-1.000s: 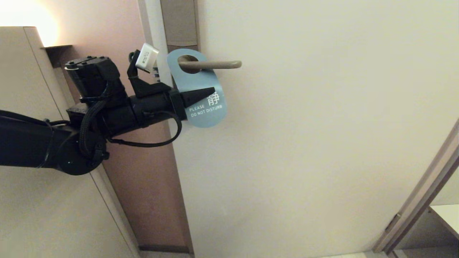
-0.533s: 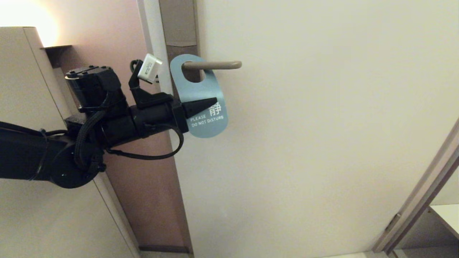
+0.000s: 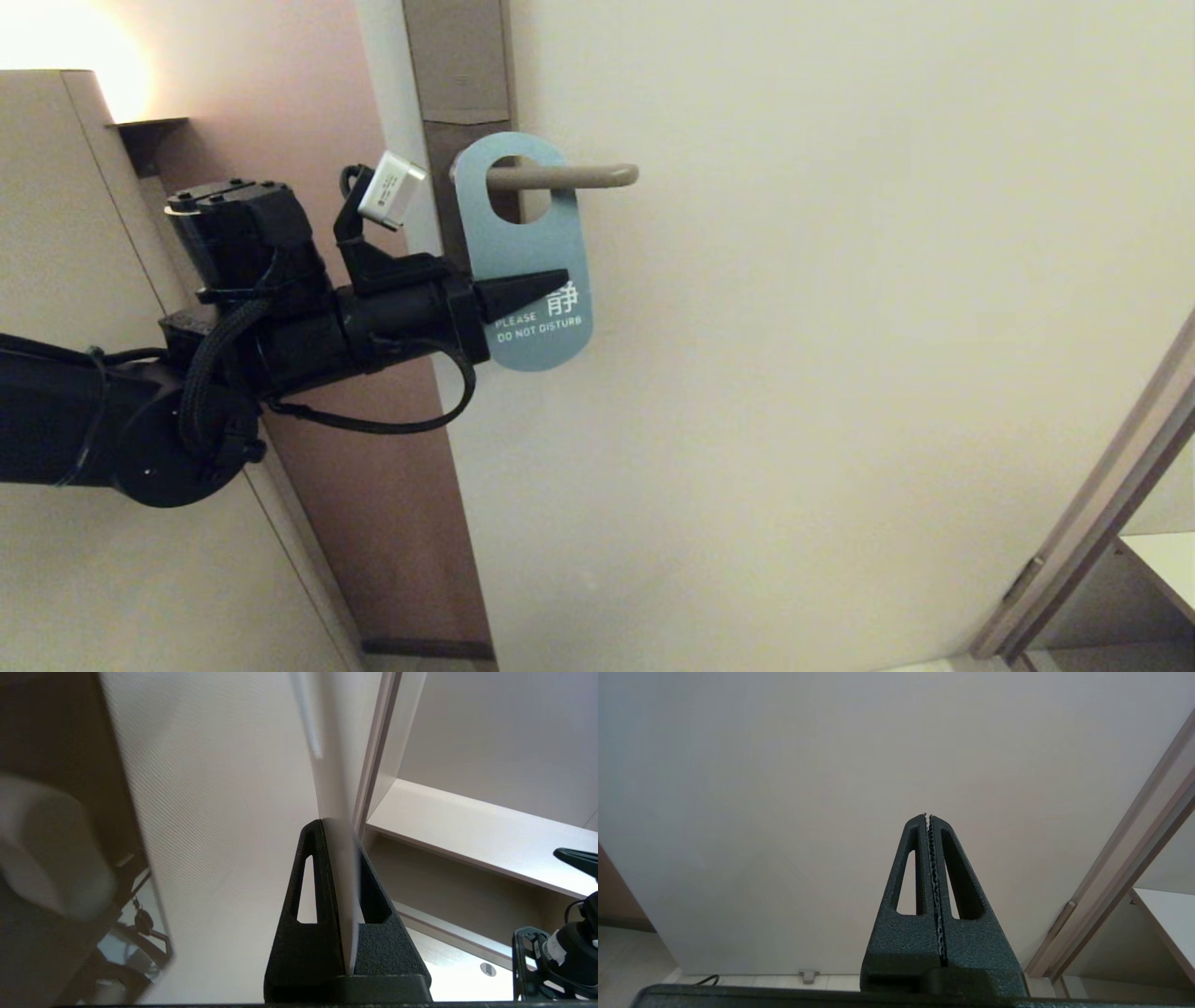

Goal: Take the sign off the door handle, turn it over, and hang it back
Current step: Take down the sign

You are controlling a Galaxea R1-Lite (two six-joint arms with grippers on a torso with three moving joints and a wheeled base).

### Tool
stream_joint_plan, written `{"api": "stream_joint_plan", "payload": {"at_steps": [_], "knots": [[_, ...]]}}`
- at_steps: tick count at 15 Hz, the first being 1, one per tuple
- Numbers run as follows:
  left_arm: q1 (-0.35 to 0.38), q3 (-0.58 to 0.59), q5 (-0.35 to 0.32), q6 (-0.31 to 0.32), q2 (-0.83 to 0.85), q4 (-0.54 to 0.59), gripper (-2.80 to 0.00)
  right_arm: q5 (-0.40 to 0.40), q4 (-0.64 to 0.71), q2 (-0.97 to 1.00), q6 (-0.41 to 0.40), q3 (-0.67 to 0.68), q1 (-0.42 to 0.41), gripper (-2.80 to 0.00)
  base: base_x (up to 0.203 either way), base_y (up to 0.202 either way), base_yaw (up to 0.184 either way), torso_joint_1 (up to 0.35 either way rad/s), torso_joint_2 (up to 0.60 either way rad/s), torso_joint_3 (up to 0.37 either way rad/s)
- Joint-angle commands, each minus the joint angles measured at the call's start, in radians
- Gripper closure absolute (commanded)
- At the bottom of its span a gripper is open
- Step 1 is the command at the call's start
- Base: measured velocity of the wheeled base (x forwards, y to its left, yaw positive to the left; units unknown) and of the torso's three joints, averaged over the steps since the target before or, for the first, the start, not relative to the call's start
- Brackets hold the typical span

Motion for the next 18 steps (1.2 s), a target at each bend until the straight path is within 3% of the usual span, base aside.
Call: {"api": "stream_joint_plan", "payload": {"at_steps": [1, 8, 12, 18], "knots": [[0.001, -0.027, -0.001, -0.002, 0.002, 0.016, 0.0, 0.001, 0.0, 0.0, 0.0, 0.0, 0.0, 0.0, 0.0, 0.0, 0.0, 0.0, 0.0, 0.0], [0.0, -0.032, 0.002, -0.001, -0.007, 0.022, 0.0, 0.001, 0.0, 0.0, 0.0, 0.0, 0.0, 0.0, 0.0, 0.0, 0.0, 0.0, 0.0, 0.0], [-0.003, -0.032, 0.039, 0.064, -0.004, 0.07, 0.0, 0.001, 0.0, 0.0, 0.0, 0.0, -0.001, 0.0, 0.0, 0.0, 0.0, 0.0, 0.0, 0.0], [-0.037, -0.049, 0.082, 0.07, 0.013, 0.077, 0.0, 0.001, 0.0, 0.0, 0.001, 0.0, 0.001, 0.0, 0.0, 0.0, 0.0, 0.0, 0.0, 0.0]]}}
